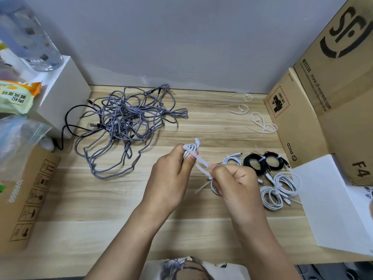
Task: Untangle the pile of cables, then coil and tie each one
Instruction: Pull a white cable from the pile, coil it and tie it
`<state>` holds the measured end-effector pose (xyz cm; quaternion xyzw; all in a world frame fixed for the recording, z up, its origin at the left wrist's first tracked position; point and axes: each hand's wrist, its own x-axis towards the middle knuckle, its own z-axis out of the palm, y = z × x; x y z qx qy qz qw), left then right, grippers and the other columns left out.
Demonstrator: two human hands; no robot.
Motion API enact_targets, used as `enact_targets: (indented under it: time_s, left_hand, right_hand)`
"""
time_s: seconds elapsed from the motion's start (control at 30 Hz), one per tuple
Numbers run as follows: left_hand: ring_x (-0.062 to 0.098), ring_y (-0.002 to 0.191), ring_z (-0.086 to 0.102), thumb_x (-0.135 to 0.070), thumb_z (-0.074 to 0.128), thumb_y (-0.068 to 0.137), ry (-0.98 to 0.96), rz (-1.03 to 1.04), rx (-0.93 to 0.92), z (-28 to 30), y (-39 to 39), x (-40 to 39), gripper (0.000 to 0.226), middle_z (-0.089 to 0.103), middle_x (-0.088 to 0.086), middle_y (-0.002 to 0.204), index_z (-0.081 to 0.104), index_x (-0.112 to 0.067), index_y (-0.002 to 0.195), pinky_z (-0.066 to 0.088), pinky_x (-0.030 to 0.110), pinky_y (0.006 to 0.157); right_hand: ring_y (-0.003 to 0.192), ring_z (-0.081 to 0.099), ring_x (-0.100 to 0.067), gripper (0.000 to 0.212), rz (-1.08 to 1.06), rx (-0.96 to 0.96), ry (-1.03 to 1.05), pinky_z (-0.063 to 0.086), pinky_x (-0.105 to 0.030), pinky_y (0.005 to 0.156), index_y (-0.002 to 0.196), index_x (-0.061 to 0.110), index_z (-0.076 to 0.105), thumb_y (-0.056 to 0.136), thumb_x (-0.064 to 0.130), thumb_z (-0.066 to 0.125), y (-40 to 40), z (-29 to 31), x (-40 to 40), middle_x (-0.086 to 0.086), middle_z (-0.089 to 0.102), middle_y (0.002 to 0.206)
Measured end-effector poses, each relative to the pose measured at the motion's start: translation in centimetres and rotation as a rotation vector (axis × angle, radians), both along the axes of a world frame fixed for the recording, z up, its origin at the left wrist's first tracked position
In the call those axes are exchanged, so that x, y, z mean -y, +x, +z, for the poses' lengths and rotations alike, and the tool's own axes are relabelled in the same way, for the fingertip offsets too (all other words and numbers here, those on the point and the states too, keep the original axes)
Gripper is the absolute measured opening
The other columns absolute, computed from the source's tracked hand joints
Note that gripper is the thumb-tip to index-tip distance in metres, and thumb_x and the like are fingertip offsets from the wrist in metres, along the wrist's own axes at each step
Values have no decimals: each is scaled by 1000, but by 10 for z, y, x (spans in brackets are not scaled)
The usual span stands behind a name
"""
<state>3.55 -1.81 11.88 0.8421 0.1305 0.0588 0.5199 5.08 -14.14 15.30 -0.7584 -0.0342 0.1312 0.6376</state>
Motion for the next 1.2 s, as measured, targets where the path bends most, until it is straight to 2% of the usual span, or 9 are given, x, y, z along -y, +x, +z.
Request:
enact_targets:
  time_s: [0.2, 0.33, 0.47, 0.57, 0.77, 0.87, 0.97, 1.1, 1.2]
  left_hand:
    - [10, 50, 32, -30, 48, 97, 0, -21, -9, 0, 0, -3, 32, 40, -14, 49, 40, -36, 67, 22, 23, 48]
    - [13, 60, 42, -30, 45, 97, 42, -90, -2, -1, -1, 1, 11, 51, -8, 62, 52, -29, 89, 35, 34, 60]
    - [9, 61, 43, -31, 44, 96, 109, -150, 3, 1, -1, -2, 17, 48, -8, 64, 55, -18, 99, 32, 30, 58]
    - [6, 65, 48, -38, 39, 98, 179, -271, -5, -1, 1, -9, 27, 52, -9, 67, 54, -15, 94, 38, 30, 62]
    - [20, 76, 58, -55, 30, 90, 64, -428, -1, -7, 2, -20, 38, 61, -5, 76, 52, -25, 81, 46, 45, 71]
    - [10, 73, 54, -60, 29, 87, 70, -417, 12, -4, 2, -25, 29, 61, -8, 77, 52, -42, 86, 45, 37, 70]
    - [-3, 70, 51, -55, 30, 91, 66, -506, 29, 5, 2, -24, 20, 59, -18, 95, 50, -55, 91, 37, 22, 65]
    - [14, 72, 52, -60, 26, 87, 48, -533, 24, 1, 2, -23, 33, 57, -11, 78, 48, -36, 86, 46, 40, 70]
    - [11, 68, 49, -60, 25, 86, 51, -520, 26, -3, 0, -22, 27, 55, -17, 73, 46, -46, 77, 44, 37, 68]
  right_hand:
    - [50, 17, -12, 46, 27, -7, 20, 15, -32, 51, 46, 14, 20, 76, 29, 52, 1, -1, 0, -2, 18, 50]
    - [47, 16, -8, 46, 63, 9, 30, 15, -24, 47, 42, 22, 23, 78, 28, 50, 0, 0, -5, 6, 18, 46]
    - [41, 19, -6, 56, 34, -107, 48, 18, -19, 43, 40, 21, 32, 87, 25, 62, 9, -6, -4, 8, 23, 40]
    - [34, 20, -1, 49, 113, -226, 95, 18, -12, 38, 43, 12, 40, 83, 37, 52, 15, -11, -3, 11, 26, 35]
    - [33, 23, 0, 40, 153, -253, 164, 20, -10, 38, 46, 10, 52, 73, 40, 56, 18, -9, 1, 5, 36, 38]
    - [47, 39, -4, 35, 20, -83, 108, 32, -14, 49, 65, 7, 60, 69, 42, 62, 29, -10, 4, -4, 48, 56]
    - [64, 55, -3, 41, 124, -76, 20, 42, -12, 65, 77, 11, 68, 74, 49, 54, 40, -7, 2, 7, 61, 64]
    - [56, 61, -15, 24, 295, -310, 149, 51, -20, 52, 76, 1, 67, 87, 19, 56, 48, -1, -6, -16, 63, 74]
    - [54, 59, -16, 22, 285, -336, 178, 51, -24, 52, 68, 5, 65, 86, 16, 59, 53, -5, -9, -12, 63, 67]
